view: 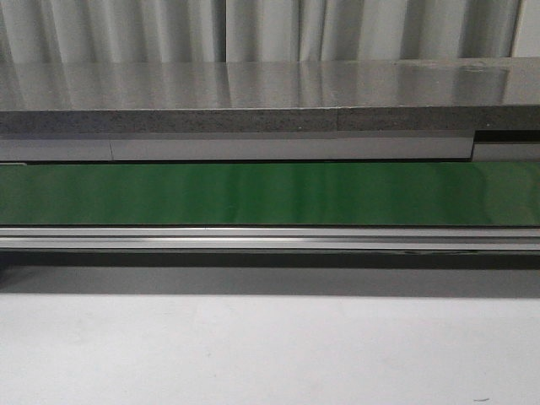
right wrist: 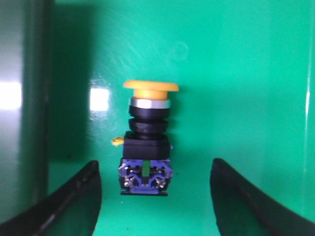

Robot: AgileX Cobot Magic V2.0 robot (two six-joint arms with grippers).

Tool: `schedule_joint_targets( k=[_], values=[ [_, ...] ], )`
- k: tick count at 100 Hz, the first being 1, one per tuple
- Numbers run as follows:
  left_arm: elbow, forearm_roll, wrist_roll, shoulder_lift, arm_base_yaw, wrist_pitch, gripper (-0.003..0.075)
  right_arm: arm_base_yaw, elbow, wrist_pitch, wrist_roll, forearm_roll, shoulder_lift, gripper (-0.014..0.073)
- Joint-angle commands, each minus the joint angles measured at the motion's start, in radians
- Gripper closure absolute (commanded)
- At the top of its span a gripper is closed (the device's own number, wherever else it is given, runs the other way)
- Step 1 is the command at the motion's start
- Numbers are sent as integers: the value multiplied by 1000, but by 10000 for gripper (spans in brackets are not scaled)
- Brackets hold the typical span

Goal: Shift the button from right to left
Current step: 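Grasp the yellow-capped push-button switch in the green tray with the right gripper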

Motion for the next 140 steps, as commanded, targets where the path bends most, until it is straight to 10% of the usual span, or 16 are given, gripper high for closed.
schedule_joint_targets(
  k=[1,88,112,140],
  values=[
    [40,-8,-3,-37,-9,-87,715,-9,-31,-37,-14,-8,-16,148],
    [40,-8,-3,-37,-9,-87,715,-10,-35,-74,-14,19,132,151],
    [40,-8,-3,-37,-9,-87,715,-10,-38,-70,-14,37,138,333],
    [40,-8,-3,-37,-9,-87,715,-11,-69,-30,-14,66,83,335]
  ],
)
